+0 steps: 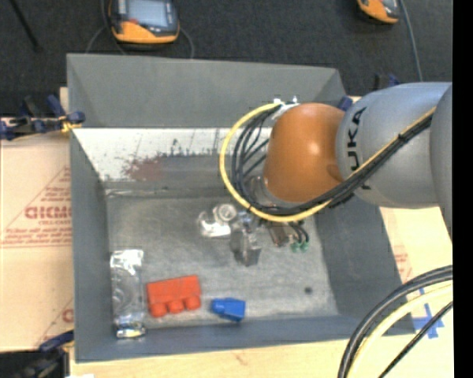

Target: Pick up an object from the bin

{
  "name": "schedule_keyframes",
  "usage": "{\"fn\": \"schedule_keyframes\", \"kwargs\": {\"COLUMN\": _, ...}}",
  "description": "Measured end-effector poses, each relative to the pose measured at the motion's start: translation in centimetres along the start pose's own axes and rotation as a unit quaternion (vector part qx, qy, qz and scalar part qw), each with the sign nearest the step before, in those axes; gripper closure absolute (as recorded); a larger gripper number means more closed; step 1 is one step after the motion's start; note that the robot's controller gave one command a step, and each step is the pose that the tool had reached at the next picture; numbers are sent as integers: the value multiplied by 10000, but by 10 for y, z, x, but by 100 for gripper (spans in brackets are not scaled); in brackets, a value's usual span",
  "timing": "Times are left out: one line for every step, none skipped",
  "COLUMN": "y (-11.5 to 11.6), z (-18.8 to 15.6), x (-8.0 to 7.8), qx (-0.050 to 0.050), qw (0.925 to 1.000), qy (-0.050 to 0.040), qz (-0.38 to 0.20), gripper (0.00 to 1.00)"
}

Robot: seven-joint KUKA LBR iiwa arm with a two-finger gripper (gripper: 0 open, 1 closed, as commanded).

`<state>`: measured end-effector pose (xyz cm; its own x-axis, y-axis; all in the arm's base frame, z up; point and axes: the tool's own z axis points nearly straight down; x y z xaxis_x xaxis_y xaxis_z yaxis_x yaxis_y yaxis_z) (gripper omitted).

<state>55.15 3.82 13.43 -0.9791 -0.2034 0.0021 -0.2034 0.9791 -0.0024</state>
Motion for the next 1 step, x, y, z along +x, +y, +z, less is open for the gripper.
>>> {"fn": "schedule_keyframes", "kwargs": {"y": 45, "z": -135, "x": -30, "qx": -3, "qw": 9975, "qy": -82, "qz": -705, "gripper": 100}}
